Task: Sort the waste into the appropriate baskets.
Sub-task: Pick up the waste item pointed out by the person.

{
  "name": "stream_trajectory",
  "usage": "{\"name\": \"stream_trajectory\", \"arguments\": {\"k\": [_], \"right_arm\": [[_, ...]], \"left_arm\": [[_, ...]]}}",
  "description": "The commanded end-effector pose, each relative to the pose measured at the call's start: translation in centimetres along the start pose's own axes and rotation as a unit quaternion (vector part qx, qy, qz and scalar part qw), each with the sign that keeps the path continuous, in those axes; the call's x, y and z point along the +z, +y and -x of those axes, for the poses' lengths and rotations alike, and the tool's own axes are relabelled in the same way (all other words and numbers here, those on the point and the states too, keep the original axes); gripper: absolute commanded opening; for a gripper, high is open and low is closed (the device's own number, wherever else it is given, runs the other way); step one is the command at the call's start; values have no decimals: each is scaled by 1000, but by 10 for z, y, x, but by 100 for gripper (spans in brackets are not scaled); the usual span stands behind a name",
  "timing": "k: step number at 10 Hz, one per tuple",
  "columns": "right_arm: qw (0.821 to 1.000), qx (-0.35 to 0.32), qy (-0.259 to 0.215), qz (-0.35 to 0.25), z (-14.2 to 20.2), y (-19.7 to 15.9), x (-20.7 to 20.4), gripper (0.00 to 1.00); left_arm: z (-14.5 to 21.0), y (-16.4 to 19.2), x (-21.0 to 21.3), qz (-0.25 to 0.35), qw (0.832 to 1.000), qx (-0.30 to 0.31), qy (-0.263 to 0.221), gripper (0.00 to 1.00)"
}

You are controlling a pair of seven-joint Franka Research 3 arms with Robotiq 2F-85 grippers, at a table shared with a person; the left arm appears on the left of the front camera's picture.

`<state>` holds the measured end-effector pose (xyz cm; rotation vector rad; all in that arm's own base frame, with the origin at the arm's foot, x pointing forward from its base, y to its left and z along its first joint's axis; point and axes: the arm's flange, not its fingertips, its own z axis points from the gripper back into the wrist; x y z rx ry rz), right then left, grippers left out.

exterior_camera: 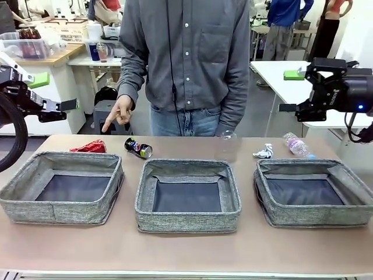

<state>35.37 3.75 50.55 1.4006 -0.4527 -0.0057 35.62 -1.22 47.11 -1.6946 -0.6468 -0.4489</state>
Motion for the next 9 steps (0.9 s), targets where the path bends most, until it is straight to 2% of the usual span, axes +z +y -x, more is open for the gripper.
{"name": "stream_trajectory", "arguments": {"k": [1,7,8,9], "right_arm": [[1000,-7,-8,-11,-2,3,-3,100],[1000,-7,-8,-11,-2,3,-3,100],[1000,-7,-8,-11,-2,3,-3,100],[1000,-7,-8,-11,-2,3,-3,100]], "left_arm": [[0,-2,-3,11,1000,-4,-9,100],[0,0,0,0,1000,0,0,100],[-8,8,-9,-90,994,-33,54,100],[-16,17,-17,-262,953,-80,128,100]]}}
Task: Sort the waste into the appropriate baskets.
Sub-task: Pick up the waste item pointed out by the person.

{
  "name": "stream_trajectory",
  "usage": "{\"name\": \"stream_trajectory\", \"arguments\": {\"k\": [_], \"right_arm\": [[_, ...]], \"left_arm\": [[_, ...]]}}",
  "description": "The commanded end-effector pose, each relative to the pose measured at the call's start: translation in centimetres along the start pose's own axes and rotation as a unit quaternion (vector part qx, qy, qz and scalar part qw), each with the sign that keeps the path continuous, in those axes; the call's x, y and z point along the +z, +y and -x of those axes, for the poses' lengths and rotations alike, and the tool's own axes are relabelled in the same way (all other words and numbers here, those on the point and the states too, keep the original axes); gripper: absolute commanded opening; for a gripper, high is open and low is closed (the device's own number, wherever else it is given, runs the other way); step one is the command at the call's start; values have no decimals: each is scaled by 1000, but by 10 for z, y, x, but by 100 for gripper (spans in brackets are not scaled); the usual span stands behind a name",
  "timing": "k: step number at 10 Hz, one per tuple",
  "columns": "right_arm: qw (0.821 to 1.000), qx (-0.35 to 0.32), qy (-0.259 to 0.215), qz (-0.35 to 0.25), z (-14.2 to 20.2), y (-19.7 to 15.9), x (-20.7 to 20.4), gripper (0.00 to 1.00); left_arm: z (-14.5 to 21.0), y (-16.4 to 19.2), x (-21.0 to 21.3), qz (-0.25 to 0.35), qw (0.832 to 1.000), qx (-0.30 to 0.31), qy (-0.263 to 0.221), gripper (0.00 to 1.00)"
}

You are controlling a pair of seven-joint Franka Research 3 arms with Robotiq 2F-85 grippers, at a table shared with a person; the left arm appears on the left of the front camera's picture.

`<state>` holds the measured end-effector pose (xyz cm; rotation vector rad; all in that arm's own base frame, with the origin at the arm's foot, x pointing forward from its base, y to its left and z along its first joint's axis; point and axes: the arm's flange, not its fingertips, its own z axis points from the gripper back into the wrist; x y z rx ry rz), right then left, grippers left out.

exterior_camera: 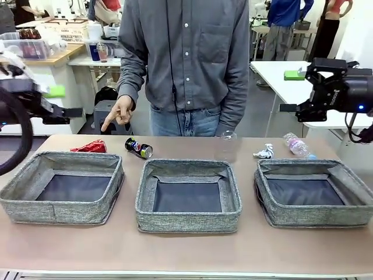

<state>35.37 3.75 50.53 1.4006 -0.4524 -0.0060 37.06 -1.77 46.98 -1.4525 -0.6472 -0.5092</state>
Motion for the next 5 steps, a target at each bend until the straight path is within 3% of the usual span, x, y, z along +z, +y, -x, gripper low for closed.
{"name": "stream_trajectory", "arguments": {"k": [1,2,3,4,5], "right_arm": [[1000,-7,-8,-11,-2,3,-3,100],[1000,-7,-8,-11,-2,3,-3,100],[1000,-7,-8,-11,-2,3,-3,100],[1000,-7,-8,-11,-2,3,-3,100],[1000,-7,-8,-11,-2,3,-3,100]], "left_arm": [[-15,8,-15,-264,948,-76,161,100],[-20,14,-20,-353,904,-78,230,100],[-22,21,-22,-390,881,-59,262,100],[-21,27,-26,-397,872,-39,283,100],[-22,29,-30,-397,874,-42,278,100]]}}
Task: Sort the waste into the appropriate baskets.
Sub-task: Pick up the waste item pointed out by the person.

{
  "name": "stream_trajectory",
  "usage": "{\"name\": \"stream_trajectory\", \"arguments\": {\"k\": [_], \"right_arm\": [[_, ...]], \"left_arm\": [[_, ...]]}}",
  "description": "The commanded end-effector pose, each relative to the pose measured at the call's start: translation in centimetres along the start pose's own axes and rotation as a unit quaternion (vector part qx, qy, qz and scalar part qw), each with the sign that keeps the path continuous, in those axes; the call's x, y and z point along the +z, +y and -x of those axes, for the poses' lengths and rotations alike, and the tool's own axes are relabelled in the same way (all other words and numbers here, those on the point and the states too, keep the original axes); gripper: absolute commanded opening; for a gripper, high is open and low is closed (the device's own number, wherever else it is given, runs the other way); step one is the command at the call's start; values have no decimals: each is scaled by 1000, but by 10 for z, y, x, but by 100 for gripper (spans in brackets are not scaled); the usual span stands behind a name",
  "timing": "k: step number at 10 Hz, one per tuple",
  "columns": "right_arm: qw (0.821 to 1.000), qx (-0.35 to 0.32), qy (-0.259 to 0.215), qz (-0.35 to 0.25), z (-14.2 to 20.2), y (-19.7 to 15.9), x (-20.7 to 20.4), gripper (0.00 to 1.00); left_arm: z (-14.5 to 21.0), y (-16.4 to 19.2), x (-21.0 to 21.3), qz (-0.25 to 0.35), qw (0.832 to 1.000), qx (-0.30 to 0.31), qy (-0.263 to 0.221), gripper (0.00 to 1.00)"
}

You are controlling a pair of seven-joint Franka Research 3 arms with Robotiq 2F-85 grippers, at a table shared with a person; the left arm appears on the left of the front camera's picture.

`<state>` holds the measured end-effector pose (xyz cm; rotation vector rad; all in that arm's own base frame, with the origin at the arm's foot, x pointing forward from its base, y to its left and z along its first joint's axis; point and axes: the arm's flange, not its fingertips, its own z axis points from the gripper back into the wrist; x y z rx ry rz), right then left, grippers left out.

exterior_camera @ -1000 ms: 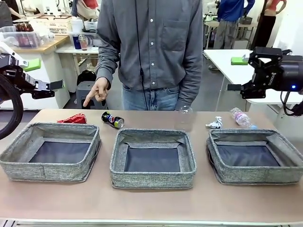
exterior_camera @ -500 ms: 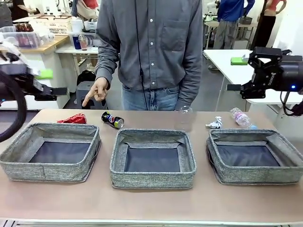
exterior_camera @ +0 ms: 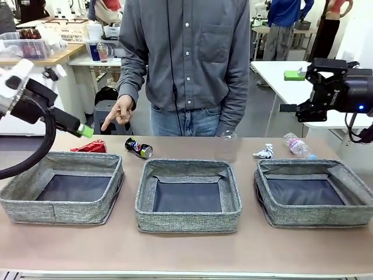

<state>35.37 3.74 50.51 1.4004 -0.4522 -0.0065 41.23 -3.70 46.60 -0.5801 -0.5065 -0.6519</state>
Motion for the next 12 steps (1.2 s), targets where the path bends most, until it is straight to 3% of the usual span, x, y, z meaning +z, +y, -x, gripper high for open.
{"name": "stream_trajectory", "arguments": {"k": [1,3,4,5,8,10,11,12], "right_arm": [[1000,-7,-7,-11,-2,3,-3,100],[1000,-7,-7,-11,-2,3,-3,100],[1000,-7,-7,-11,-2,3,-3,100],[1000,-7,-7,-11,-2,3,-3,100],[1000,-7,-7,-11,-2,3,-3,100],[1000,-7,-7,-11,-2,3,-3,100],[1000,-7,-7,-11,-2,3,-3,100],[1000,-7,-7,-11,-2,3,-3,100]], "left_arm": [[0,-8,-5,-35,997,30,67,100],[-4,-16,1,-25,997,-6,78,100],[-13,-21,7,-58,996,-49,56,100],[-2,-10,-9,-47,996,1,72,100],[-7,-14,-6,-41,997,-15,69,100],[-39,21,-3,-110,981,-110,114,100],[-55,43,-9,-89,961,-210,159,100],[-67,63,-16,-84,946,-251,189,100]]}}
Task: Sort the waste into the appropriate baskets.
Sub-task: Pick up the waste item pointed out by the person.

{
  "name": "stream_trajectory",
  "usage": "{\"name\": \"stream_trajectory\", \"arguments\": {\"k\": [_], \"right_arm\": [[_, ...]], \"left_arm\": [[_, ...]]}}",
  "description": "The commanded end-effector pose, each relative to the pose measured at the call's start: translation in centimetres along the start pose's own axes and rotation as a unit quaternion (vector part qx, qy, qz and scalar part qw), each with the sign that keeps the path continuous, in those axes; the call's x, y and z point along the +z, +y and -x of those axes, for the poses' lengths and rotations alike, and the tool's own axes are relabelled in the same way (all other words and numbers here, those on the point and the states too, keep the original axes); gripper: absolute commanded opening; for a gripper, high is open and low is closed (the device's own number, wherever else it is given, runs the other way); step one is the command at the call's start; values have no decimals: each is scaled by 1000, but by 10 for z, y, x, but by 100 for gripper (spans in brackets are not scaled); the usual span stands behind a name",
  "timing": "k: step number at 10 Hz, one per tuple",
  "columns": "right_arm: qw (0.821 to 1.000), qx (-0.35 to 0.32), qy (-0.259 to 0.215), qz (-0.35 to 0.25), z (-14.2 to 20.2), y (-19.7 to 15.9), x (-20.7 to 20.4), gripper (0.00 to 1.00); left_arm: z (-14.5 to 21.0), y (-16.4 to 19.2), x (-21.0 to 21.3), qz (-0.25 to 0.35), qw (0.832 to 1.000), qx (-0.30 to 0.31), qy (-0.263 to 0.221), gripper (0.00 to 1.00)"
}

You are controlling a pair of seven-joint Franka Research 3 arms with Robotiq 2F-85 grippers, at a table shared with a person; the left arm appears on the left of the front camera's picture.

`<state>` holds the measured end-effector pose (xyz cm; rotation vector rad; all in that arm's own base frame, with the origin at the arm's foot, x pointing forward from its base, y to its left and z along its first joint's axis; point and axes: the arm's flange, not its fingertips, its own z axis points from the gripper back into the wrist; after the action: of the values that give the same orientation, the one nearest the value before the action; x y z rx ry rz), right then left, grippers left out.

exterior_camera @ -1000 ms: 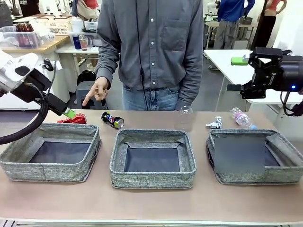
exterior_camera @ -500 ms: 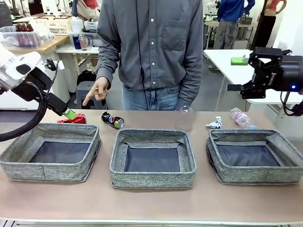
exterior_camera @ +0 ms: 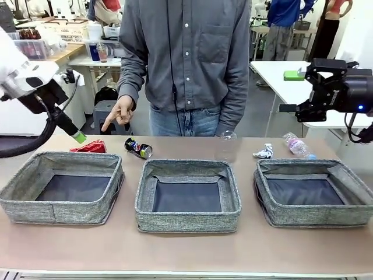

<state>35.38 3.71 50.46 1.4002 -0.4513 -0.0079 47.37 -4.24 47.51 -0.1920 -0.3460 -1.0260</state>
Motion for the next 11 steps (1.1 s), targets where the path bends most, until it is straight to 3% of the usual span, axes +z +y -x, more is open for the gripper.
{"name": "stream_trajectory", "arguments": {"k": [1,3,6,7,8,11], "right_arm": [[1000,-6,-7,-11,-2,4,-3,100],[1000,-6,-7,-11,-2,4,-3,100],[1000,-6,-7,-11,-2,4,-3,100],[1000,-6,-7,-11,-2,4,-3,100],[1000,-6,-7,-11,-2,4,-3,100],[1000,-6,-7,-11,-2,4,-3,100]], "left_arm": [[-12,46,-15,-8,996,-89,23,100],[-12,71,-40,-29,996,-76,44,100],[-2,99,-75,-63,996,-53,37,100],[2,109,-84,-6,999,-11,34,100],[0,94,-68,-51,996,-63,42,100],[9,104,-86,-52,997,-27,49,100]]}}
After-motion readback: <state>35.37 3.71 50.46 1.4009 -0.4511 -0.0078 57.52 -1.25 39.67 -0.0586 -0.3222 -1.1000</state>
